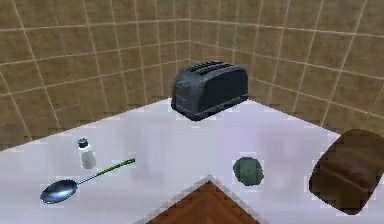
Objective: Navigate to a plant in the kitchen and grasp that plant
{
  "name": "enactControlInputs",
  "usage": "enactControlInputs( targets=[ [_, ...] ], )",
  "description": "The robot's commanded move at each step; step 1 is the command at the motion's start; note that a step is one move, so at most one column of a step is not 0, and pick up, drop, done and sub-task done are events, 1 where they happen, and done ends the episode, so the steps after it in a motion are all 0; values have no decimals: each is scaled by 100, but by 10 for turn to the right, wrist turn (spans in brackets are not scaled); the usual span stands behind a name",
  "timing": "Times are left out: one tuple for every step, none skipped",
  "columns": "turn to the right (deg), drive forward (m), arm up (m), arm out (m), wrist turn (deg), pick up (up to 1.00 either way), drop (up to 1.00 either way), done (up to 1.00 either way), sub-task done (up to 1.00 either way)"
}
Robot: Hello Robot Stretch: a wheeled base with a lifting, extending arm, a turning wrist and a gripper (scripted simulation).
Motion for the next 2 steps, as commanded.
enactControlInputs(
  targets=[
    [-450,0,0,0,0,0,0,0,0],
    [-210,0,0,0,0,0,0,0,0]
  ],
)
